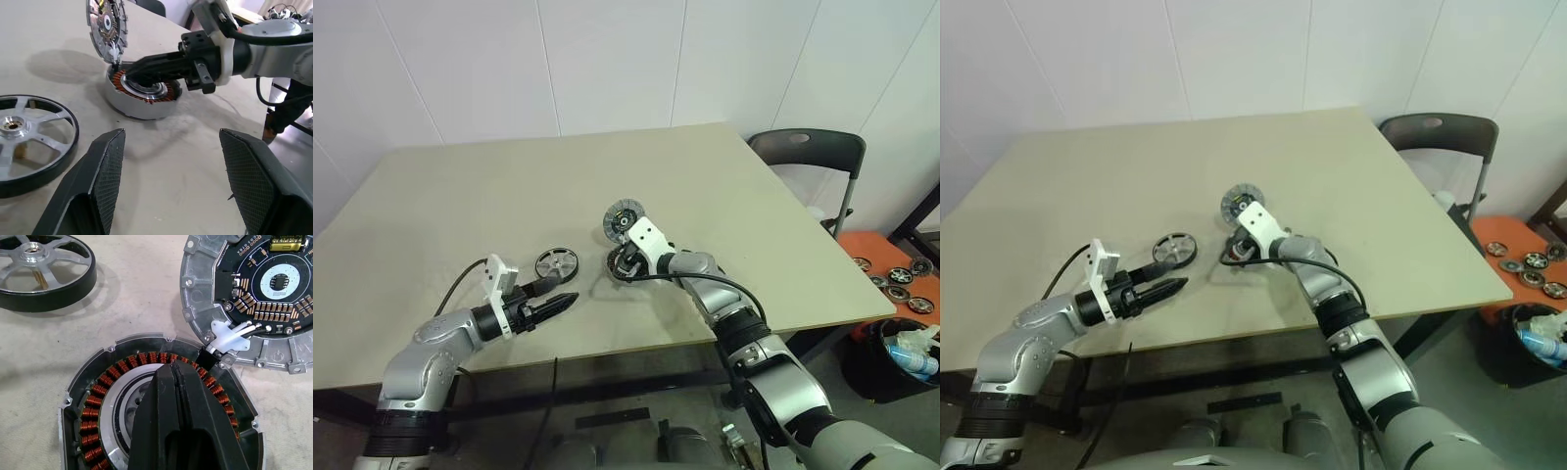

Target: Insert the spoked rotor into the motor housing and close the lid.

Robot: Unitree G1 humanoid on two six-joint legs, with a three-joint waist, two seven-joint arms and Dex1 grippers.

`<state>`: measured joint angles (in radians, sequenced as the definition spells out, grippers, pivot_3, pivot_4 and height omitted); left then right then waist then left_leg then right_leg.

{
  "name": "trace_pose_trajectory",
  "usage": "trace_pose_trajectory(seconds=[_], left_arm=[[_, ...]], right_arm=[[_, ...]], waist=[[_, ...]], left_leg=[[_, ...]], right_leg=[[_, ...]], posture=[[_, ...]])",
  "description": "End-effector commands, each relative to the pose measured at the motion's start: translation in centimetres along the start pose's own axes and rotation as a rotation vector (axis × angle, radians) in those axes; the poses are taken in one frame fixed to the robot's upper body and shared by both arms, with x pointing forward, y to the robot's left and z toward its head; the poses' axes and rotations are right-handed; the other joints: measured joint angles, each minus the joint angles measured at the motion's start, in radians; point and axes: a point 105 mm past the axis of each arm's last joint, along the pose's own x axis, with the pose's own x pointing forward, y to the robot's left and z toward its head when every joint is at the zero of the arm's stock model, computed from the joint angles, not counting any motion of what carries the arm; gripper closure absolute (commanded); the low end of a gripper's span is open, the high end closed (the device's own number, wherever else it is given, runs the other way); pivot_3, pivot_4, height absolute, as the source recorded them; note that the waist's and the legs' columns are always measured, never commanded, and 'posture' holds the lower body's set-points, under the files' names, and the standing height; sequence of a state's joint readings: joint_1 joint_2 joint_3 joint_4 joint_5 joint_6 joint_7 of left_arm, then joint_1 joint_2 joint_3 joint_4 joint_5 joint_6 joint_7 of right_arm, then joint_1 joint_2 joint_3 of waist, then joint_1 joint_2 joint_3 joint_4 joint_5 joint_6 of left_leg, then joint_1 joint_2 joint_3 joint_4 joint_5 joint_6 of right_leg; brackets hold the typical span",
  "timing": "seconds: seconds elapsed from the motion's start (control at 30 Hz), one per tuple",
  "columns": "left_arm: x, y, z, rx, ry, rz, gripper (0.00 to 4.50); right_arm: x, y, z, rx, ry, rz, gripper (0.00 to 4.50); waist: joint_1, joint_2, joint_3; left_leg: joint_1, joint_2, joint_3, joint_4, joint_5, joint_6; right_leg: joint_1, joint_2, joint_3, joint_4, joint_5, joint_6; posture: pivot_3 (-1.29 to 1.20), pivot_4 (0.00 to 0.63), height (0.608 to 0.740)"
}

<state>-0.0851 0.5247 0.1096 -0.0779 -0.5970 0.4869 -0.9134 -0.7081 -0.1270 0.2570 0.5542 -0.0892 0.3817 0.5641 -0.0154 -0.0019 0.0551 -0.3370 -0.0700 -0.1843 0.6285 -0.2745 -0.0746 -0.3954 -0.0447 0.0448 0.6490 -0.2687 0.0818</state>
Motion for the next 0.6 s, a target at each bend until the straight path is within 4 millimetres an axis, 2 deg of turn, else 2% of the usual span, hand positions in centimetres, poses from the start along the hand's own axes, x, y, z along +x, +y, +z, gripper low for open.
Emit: trace_pose_trajectory(seconds=[0.03,0.07,0.1,0.23,0.3,0.37,0.6], left_arm=[[-0.1,0.3,1.2,0.051,-0.025,0.002,1.25],[-0.1,0.3,1.2,0.052,-0.026,0.003,1.25],[-0.1,0.4,1.3,0.051,-0.027,0.003,1.25],[-0.2,0.4,1.3,0.048,-0.032,0.002,1.25],[-0.1,0.3,1.4,0.045,-0.035,0.001,1.25],[-0.1,0.3,1.4,0.045,-0.035,0.000,1.25],[-0.3,0.4,1.4,0.045,-0.040,0.008,1.25]], right_arm=[[-0.1,0.1,-3.3,0.194,0.125,0.001,4.48],[-0.1,0.0,-3.0,0.231,0.115,0.000,4.48],[-0.1,0.2,-1.7,0.219,0.059,0.016,4.48],[-0.9,1.5,5.3,0.453,-0.262,0.170,4.48],[-1.7,1.5,7.2,0.539,-0.358,0.231,4.48],[-1.8,1.5,7.3,0.527,-0.358,0.238,4.48],[-1.3,0.6,4.8,0.326,-0.272,0.117,4.48]], waist=[[0.001,0.000,0.000],[0.001,0.000,0.000],[0.001,0.000,0.000],[-0.003,0.000,0.000],[-0.009,0.002,0.001],[-0.008,0.002,0.001],[-0.005,0.002,0.001]], left_leg=[[0.000,0.000,0.000,0.000,0.000,0.000],[0.000,0.000,0.000,0.000,0.000,0.000],[0.000,0.000,0.000,0.000,0.000,0.000],[-0.002,0.000,0.000,0.000,0.000,0.000],[-0.003,0.001,0.000,-0.002,0.000,0.000],[-0.004,0.001,-0.001,-0.004,0.000,0.000],[-0.004,0.001,0.003,-0.007,0.000,0.000]], right_leg=[[0.000,0.000,0.000,0.000,0.000,0.000],[0.000,0.000,0.000,0.000,0.000,0.000],[0.000,0.000,0.000,0.000,0.000,0.000],[-0.002,0.000,0.000,0.000,0.001,0.002],[-0.005,0.000,0.001,0.000,0.002,0.003],[-0.008,0.000,0.002,0.001,0.002,0.003],[-0.009,0.000,0.002,0.000,0.002,0.003]], posture=[[0.00,0.000,0.740],[0.00,0.000,0.740],[0.00,0.000,0.740],[0.00,0.000,0.740],[0.00,0.000,0.740],[0.00,0.000,0.740],[0.00,0.000,0.740]])
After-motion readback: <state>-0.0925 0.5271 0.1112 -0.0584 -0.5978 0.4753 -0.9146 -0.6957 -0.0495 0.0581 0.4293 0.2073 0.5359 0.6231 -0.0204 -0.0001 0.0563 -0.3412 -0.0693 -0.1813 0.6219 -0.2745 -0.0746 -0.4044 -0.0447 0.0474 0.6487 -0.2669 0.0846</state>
